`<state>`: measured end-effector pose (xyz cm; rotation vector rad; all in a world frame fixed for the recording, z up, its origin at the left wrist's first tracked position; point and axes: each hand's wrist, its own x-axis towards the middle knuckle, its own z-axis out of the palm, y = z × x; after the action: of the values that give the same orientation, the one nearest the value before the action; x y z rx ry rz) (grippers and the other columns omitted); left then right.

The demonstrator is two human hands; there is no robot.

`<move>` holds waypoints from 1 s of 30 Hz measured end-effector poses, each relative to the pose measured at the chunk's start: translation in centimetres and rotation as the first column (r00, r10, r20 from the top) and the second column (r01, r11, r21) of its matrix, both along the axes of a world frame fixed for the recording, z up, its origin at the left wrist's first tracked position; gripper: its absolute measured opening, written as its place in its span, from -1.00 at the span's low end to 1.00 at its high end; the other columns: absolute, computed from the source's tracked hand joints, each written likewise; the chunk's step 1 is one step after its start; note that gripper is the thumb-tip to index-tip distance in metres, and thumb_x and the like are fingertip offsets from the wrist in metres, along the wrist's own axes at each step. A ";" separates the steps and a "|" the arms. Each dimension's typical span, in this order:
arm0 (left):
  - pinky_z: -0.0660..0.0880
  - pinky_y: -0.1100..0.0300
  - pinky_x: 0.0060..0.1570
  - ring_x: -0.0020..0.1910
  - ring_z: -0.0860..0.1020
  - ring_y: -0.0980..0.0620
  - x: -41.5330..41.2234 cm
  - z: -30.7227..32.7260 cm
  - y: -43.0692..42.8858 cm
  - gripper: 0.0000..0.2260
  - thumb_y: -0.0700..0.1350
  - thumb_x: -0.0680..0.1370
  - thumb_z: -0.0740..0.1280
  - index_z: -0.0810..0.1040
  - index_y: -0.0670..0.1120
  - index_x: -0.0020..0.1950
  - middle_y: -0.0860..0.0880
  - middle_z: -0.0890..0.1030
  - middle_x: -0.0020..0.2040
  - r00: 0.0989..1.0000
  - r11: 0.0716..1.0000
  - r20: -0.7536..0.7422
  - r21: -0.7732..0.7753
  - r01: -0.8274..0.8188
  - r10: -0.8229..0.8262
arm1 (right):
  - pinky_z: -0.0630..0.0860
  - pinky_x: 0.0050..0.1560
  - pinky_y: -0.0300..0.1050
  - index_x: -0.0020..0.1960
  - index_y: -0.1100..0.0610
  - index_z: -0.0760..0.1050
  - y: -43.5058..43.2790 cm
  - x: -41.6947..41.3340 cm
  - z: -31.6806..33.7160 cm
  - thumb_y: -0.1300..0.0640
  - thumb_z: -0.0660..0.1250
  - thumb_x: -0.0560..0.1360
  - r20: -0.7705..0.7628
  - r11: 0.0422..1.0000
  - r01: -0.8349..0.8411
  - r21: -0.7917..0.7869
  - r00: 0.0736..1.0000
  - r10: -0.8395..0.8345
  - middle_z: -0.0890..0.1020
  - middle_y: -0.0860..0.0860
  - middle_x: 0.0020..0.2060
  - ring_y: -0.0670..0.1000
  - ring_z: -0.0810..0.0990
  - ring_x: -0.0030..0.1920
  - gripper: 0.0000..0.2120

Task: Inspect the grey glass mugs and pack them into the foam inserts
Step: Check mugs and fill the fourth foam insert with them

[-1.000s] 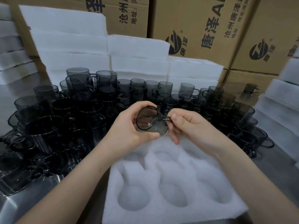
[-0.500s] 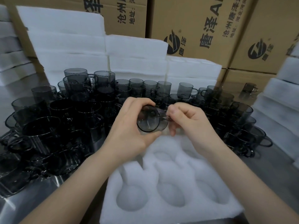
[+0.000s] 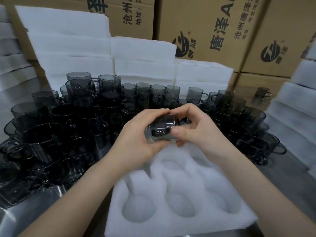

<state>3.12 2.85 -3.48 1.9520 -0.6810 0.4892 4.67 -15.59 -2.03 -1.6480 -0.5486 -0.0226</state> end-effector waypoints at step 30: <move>0.49 0.20 0.16 0.04 0.59 0.20 -0.3 0.4 0.2 -0.52 -0.06 0.38 0.45 0.51 0.14 0.30 0.16 0.65 0.08 0.975 0.993 -0.191 -0.036 0.108 -0.113 | 0.32 -0.59 -0.26 -0.09 0.15 0.46 0.3 -0.1 0.2 0.04 0.61 0.22 -0.204 0.989 0.012 0.147 0.979 0.019 0.61 0.07 -0.32 -0.03 0.40 -0.59 -0.57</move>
<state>2.78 3.05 -3.09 1.8966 -0.6517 0.2352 4.53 -15.30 -1.80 -1.4847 -0.3829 0.1066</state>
